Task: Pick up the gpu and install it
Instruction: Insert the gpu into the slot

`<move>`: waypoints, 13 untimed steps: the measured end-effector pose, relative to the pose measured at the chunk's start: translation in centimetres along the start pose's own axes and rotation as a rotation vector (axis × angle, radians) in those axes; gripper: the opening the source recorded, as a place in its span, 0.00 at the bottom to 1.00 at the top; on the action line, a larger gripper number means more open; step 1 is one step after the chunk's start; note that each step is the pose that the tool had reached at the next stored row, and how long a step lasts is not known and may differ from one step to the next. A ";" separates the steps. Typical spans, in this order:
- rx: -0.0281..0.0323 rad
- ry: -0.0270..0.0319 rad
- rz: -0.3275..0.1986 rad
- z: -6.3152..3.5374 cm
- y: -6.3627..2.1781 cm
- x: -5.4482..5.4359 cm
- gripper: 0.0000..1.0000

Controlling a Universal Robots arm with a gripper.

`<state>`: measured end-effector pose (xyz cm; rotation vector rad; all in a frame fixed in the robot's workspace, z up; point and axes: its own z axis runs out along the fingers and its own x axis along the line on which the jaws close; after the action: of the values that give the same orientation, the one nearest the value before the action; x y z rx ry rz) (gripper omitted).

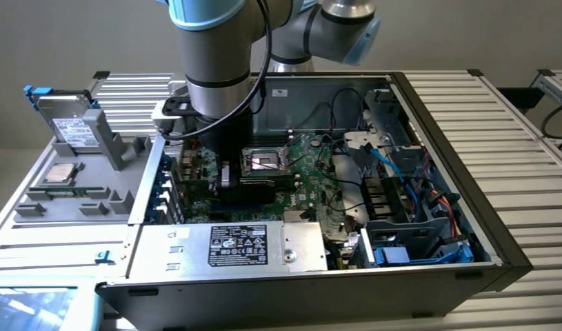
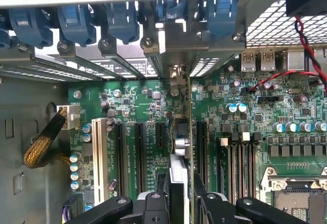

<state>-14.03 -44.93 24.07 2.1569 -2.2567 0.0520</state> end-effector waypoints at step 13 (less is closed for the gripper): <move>-0.0001 0.0002 -0.001 0.04 0.01 0.1 0.29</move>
<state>-14.04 -45.04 24.03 2.1578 -2.2555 0.0520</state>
